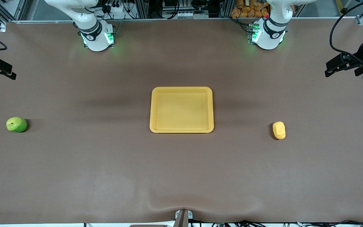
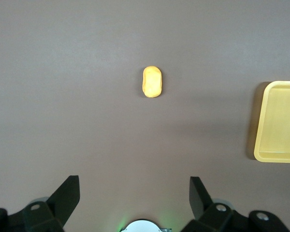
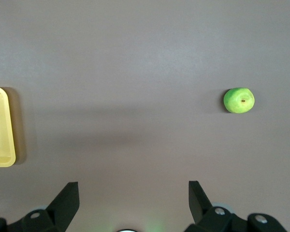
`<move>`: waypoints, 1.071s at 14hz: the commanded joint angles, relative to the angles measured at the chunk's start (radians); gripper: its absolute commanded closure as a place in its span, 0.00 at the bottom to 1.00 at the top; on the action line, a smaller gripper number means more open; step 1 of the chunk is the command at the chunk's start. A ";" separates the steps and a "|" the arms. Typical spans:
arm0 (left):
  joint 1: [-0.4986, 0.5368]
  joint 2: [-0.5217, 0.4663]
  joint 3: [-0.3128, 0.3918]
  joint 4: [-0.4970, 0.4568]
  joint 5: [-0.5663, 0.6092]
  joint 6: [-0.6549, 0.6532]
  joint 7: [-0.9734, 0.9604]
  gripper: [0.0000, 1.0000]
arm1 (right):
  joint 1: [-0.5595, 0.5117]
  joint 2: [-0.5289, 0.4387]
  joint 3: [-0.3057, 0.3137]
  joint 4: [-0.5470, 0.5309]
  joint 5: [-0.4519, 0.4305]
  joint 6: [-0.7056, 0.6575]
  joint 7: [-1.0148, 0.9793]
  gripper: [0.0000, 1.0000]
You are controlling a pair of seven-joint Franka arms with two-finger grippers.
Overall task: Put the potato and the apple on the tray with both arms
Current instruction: 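Move the left gripper over the yellow potato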
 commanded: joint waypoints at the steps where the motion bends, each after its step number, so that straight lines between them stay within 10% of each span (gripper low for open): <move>1: -0.006 0.009 0.001 0.014 -0.019 -0.016 0.023 0.00 | -0.018 0.022 0.009 0.026 -0.011 -0.015 -0.009 0.00; 15: 0.005 0.133 -0.005 0.014 -0.025 0.001 0.017 0.00 | -0.067 0.139 -0.003 0.041 -0.042 -0.009 -0.011 0.00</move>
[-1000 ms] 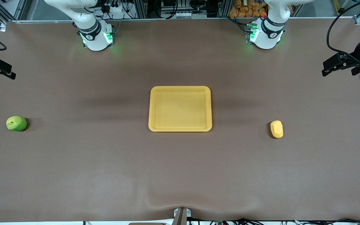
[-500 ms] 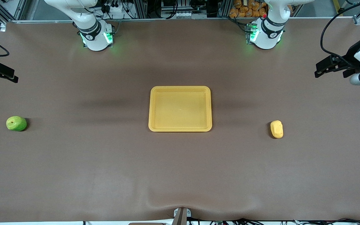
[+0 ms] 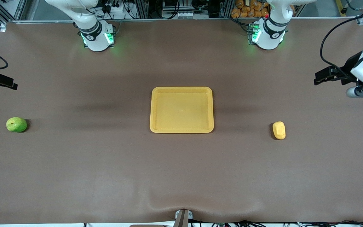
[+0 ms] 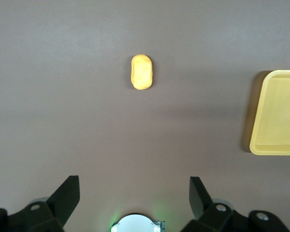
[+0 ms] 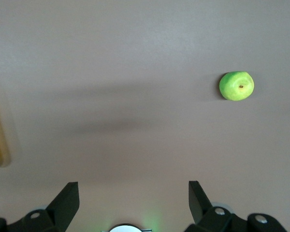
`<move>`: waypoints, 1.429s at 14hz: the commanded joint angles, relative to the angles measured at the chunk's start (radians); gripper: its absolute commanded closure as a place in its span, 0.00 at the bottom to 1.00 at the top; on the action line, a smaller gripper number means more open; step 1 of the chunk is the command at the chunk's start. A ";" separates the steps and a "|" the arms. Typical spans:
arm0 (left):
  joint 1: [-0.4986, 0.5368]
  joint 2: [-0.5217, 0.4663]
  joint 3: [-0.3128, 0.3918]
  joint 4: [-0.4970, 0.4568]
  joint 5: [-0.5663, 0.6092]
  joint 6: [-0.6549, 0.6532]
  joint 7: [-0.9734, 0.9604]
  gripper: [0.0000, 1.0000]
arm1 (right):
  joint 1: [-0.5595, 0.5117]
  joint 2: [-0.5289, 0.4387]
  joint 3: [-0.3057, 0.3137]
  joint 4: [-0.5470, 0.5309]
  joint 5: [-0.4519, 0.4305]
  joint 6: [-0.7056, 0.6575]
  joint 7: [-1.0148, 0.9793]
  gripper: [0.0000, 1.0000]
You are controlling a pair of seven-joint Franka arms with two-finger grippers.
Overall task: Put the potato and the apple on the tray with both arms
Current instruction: 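Move the left gripper over the yellow potato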
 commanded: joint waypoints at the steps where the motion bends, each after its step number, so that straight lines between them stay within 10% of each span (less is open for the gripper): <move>1: 0.005 0.047 -0.002 0.014 0.014 0.019 0.018 0.00 | -0.014 0.043 0.006 0.033 -0.053 -0.009 -0.010 0.00; 20: 0.005 0.107 -0.003 -0.454 0.029 0.673 -0.002 0.00 | -0.130 0.303 -0.058 0.033 -0.111 0.225 -0.157 0.00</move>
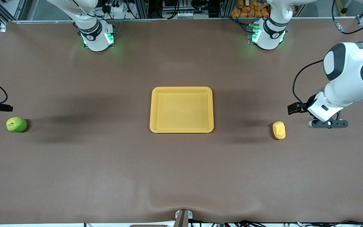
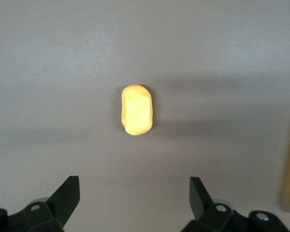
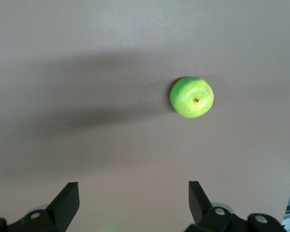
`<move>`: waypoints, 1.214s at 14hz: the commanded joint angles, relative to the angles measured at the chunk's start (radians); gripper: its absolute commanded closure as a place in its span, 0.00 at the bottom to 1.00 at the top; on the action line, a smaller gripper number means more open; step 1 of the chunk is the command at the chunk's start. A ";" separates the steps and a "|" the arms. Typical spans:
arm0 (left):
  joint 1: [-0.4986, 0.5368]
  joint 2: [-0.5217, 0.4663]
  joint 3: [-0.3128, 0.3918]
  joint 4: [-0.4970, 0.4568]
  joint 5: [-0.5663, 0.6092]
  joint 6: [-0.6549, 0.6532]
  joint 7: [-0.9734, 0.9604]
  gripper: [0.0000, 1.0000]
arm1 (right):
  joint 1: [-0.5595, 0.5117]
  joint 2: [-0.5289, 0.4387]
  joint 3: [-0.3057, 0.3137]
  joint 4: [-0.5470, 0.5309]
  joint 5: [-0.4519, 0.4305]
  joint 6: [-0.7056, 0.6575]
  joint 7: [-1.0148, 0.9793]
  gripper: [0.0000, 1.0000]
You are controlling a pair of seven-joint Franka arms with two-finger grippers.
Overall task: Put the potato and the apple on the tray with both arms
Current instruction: 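Lower the left gripper onto the potato while the right gripper reaches the apple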
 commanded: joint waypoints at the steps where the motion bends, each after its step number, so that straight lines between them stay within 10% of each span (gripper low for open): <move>1: 0.011 0.036 -0.003 -0.067 0.018 0.136 -0.003 0.00 | -0.024 0.042 0.001 0.030 -0.021 0.034 -0.051 0.00; 17: 0.043 0.294 0.002 -0.057 0.018 0.414 -0.121 0.00 | -0.113 0.214 -0.040 0.032 0.005 0.315 -0.204 0.00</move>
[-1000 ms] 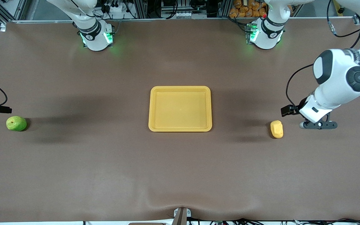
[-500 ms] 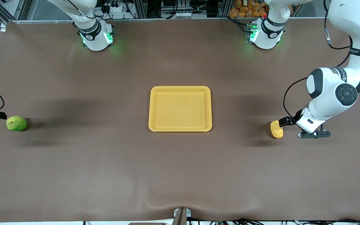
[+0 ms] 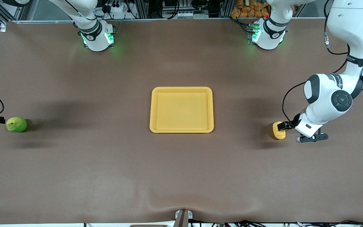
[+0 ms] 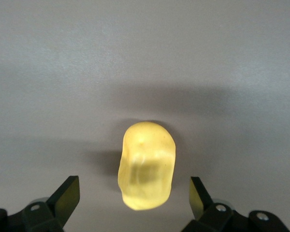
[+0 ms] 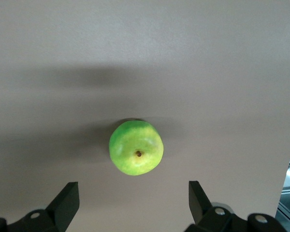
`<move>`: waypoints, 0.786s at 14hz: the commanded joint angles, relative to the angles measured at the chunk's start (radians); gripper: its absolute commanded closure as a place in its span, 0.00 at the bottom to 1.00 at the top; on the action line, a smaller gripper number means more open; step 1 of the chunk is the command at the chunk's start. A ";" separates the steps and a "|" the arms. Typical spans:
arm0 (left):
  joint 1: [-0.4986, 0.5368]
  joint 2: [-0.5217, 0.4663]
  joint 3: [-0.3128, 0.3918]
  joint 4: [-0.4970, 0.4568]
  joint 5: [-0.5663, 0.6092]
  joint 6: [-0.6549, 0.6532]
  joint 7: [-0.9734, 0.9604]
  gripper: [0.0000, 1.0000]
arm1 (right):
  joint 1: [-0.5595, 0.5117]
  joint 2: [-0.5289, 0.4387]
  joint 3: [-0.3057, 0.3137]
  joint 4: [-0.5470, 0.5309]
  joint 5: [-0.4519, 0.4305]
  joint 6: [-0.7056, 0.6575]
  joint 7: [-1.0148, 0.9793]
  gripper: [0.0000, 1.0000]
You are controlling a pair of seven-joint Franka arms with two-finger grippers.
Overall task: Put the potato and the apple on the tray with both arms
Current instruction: 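Lower the left gripper onto the potato while the right gripper reaches the apple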
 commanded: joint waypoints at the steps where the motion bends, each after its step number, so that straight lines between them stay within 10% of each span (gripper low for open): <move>1: -0.007 0.038 -0.001 0.013 0.018 0.037 -0.044 0.00 | -0.024 0.037 0.014 0.030 0.017 0.014 -0.019 0.00; 7: -0.009 0.073 -0.002 0.015 0.018 0.051 -0.070 0.09 | -0.050 0.086 0.014 0.030 0.105 0.058 -0.065 0.00; 11: -0.007 0.092 -0.004 0.020 0.018 0.052 -0.070 0.41 | -0.073 0.116 0.015 0.030 0.129 0.100 -0.078 0.00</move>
